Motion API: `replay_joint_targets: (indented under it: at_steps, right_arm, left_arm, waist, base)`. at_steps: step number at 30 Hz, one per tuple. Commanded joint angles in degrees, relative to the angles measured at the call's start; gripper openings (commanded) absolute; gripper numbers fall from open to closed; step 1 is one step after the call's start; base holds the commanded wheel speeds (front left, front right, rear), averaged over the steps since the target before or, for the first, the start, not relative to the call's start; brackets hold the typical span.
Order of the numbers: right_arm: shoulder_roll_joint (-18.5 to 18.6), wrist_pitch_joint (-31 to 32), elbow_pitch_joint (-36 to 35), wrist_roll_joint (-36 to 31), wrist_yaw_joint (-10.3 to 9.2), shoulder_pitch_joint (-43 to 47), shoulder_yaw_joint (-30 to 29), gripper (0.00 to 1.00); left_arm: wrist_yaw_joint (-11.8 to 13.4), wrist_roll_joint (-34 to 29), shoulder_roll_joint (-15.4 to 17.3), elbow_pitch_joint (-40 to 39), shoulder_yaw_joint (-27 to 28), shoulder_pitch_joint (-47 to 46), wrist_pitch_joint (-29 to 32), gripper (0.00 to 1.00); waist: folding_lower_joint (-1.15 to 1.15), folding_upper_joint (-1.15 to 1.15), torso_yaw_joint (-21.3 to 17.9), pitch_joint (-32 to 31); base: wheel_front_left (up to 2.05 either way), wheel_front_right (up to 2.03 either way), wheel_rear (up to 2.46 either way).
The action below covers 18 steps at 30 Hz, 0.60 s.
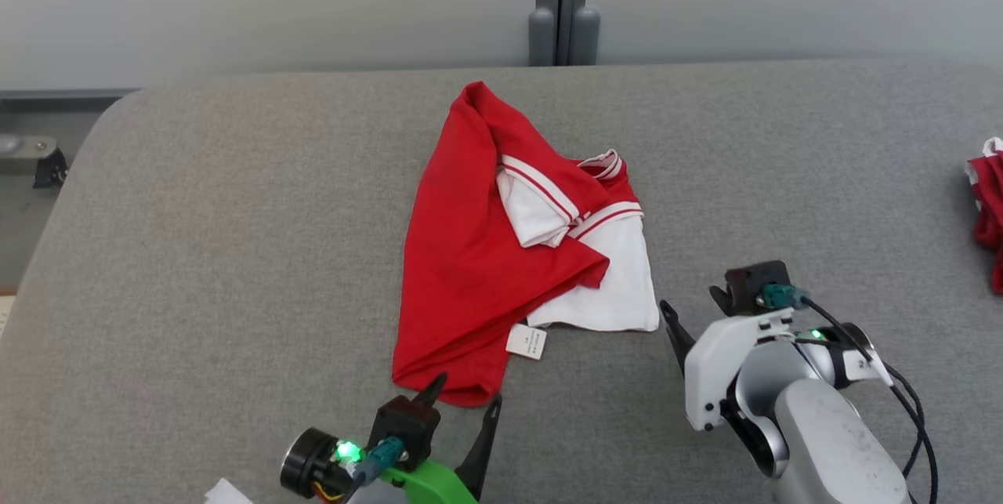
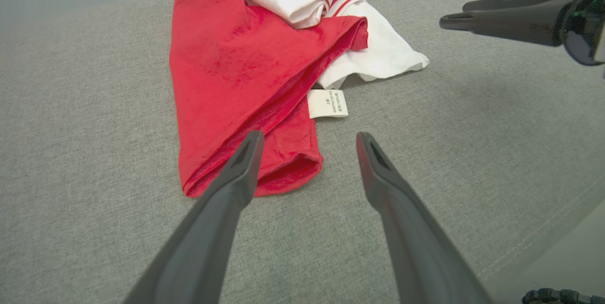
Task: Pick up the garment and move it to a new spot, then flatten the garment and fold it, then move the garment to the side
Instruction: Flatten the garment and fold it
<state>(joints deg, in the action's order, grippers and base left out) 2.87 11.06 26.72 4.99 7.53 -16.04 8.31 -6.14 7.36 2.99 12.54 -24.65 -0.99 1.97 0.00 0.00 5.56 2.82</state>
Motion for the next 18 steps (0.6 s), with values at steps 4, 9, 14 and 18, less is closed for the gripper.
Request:
replay_joint_targets:
  at_steps: [4,9,14,18]
  right_arm:
    - [0.2,1.2,3.3,1.5,-0.09,-4.2,1.9,1.0]
    - [0.1,0.9,6.6,2.6,-0.09,-6.5,2.9,1.0]
    - [0.1,-0.1,9.1,3.1,-0.09,-7.3,3.6,1.0]
    - [0.1,-0.3,10.5,3.4,-0.09,-7.6,4.0,1.0]
  left_arm:
    - [-0.3,1.6,0.0,3.1,-3.0,-4.8,-0.6,1.0]
    - [1.0,4.0,0.0,6.8,-6.1,-7.7,-2.0,1.0]
    - [2.2,5.6,0.0,9.4,-8.6,-9.4,-4.3,1.0]
    - [2.7,6.4,0.0,11.2,-10.1,-11.2,-5.5,1.0]
  waist:
    - [0.0,0.0,1.8,4.8]
    - [0.0,0.0,1.8,6.6]
    - [0.0,0.0,1.5,7.5]
    - [0.0,0.0,1.4,8.2]
  base:
    - [0.0,0.0,0.0]
    - [0.0,0.0,0.0]
    - [0.0,0.0,0.0]
    - [0.0,0.0,0.0]
